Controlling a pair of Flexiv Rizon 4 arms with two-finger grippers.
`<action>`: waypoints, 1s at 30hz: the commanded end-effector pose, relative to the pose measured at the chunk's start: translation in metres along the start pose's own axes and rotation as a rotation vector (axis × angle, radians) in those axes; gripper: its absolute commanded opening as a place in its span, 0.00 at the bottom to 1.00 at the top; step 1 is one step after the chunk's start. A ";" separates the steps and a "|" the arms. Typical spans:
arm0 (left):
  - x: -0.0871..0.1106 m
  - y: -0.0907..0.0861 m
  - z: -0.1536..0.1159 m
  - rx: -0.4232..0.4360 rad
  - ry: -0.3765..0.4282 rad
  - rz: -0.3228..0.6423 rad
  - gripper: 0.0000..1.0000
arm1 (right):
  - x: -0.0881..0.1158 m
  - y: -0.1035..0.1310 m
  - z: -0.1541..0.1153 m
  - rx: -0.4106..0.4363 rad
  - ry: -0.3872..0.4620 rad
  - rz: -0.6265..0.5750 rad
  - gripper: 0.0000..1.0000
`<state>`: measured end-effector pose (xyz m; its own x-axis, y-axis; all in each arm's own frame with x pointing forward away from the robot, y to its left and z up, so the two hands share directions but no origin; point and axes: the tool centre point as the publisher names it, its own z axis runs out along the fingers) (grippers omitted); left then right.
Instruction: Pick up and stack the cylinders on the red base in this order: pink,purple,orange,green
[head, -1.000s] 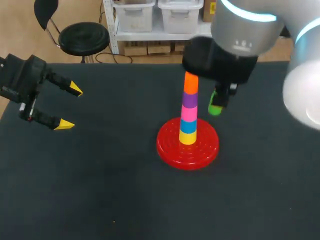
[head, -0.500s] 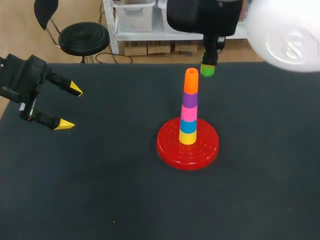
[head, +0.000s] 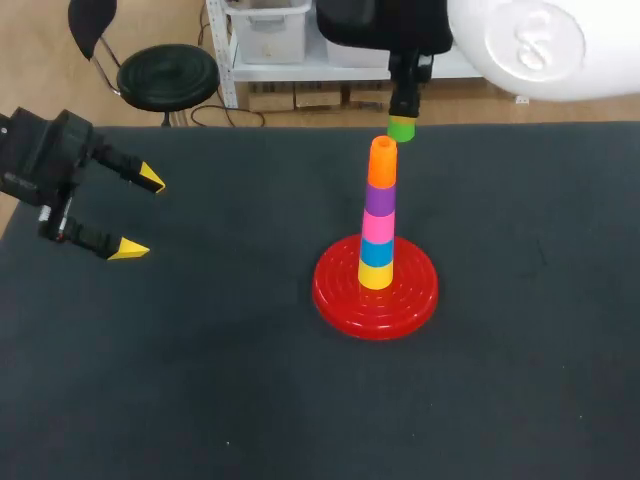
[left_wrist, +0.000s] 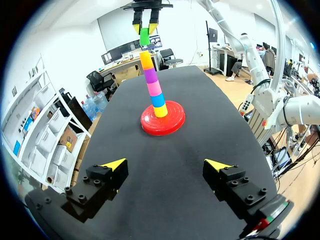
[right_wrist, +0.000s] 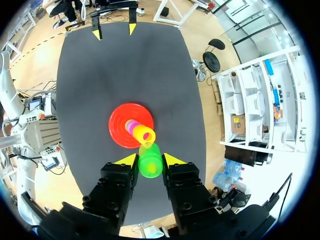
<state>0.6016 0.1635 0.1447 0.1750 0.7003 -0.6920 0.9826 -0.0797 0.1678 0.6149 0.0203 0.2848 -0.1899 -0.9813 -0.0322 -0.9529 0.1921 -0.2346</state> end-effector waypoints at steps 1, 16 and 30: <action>0.001 -0.001 0.000 -0.003 -0.004 0.004 1.00 | -0.002 -0.001 0.000 -0.031 -0.001 -0.006 0.00; 0.001 -0.001 0.000 -0.003 -0.004 0.004 1.00 | -0.016 -0.004 0.011 -0.071 -0.004 -0.038 0.00; 0.001 -0.001 0.000 -0.003 -0.004 0.004 1.00 | -0.014 -0.005 0.023 -0.103 0.021 -0.038 0.00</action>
<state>0.6016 0.1635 0.1447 0.1750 0.7003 -0.6920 0.9826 -0.0797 0.1678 0.6241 0.0319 0.2660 -0.1572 -0.9875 -0.0106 -0.9770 0.1570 -0.1444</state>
